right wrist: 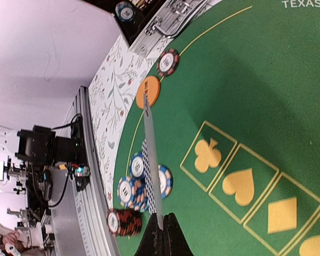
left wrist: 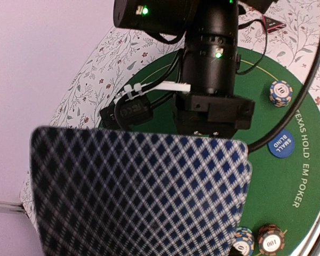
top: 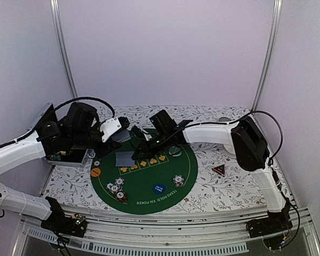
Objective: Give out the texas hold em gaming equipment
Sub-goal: Distribute the poker card in the big blind area.
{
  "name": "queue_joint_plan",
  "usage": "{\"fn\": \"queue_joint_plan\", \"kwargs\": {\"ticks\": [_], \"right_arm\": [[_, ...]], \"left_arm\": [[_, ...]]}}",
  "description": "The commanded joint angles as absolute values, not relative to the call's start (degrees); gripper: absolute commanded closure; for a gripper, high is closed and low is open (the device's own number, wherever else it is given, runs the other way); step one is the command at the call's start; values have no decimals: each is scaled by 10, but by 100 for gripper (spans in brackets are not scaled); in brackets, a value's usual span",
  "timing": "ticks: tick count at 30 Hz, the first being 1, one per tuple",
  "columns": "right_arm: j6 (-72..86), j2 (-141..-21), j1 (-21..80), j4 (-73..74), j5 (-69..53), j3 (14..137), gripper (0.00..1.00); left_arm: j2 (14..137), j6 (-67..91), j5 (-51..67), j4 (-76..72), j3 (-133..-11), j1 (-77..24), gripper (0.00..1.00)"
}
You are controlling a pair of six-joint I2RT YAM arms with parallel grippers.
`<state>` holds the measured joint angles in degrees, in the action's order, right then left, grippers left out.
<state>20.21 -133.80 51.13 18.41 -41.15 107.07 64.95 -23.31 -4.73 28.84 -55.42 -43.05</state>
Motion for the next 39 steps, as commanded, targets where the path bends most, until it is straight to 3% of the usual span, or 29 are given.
{"fn": "queue_joint_plan", "kwargs": {"ticks": [1, 11, 18, 30, 39], "right_arm": [[319, -1417, 518, 73, -413, 1133, 98], [500, -1549, 534, -58, -387, 1242, 98], [627, -1636, 559, -130, -265, 1348, 98], [654, -1657, 570, -132, -152, 1372, 98], [636, -1643, 570, -128, -151, 1371, 75]], "left_arm": [[636, -232, -60, 295, -559, -418, 59], [632, -234, -60, 297, -557, -411, 59], [631, -235, -57, 295, -555, -407, 59], [630, -236, -49, 292, -555, -406, 59], [630, -238, -50, 293, -555, -406, 59]]}}
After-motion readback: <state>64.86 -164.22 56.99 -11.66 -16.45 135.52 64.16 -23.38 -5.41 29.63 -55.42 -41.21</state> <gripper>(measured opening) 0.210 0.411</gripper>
